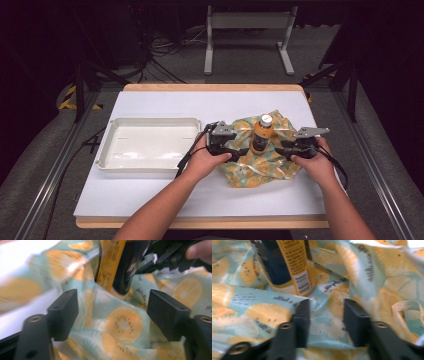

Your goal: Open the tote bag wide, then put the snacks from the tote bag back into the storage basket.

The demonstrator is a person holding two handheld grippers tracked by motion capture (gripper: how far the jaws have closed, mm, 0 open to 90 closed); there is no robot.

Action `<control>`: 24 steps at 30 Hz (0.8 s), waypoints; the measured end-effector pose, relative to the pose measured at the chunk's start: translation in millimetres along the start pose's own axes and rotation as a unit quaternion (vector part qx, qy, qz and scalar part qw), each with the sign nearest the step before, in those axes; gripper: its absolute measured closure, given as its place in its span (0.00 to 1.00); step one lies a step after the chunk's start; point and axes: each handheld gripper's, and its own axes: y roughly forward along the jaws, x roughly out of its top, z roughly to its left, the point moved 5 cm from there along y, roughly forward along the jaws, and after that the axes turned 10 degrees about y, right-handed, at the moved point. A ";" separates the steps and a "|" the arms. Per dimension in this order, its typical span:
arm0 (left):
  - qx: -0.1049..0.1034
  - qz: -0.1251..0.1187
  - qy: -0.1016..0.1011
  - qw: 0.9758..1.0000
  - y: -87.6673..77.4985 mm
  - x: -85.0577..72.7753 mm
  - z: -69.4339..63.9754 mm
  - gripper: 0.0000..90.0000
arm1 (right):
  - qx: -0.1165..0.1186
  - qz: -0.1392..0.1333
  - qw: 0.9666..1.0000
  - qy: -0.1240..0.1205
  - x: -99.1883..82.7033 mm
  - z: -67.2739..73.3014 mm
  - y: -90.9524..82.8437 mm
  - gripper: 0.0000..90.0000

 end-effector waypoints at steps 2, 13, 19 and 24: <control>0.002 -0.006 0.002 1.000 -2.6 2.7 -0.5 0.23 | 0.006 -0.008 1.000 0.003 -2.6 0.5 -0.9 0.48; -0.018 -0.045 0.019 0.999 -18.8 30.7 -5.7 0.21 | 0.003 -0.021 1.000 0.011 -11.7 3.0 -5.5 0.44; -0.028 -0.059 0.041 0.997 -24.6 50.5 -7.0 0.21 | 0.011 -0.040 0.999 0.007 -11.5 4.5 -8.8 0.42; -0.026 -0.070 0.042 0.996 -25.7 63.7 -2.8 0.20 | 0.018 -0.055 0.998 0.011 -11.8 5.0 -11.3 0.41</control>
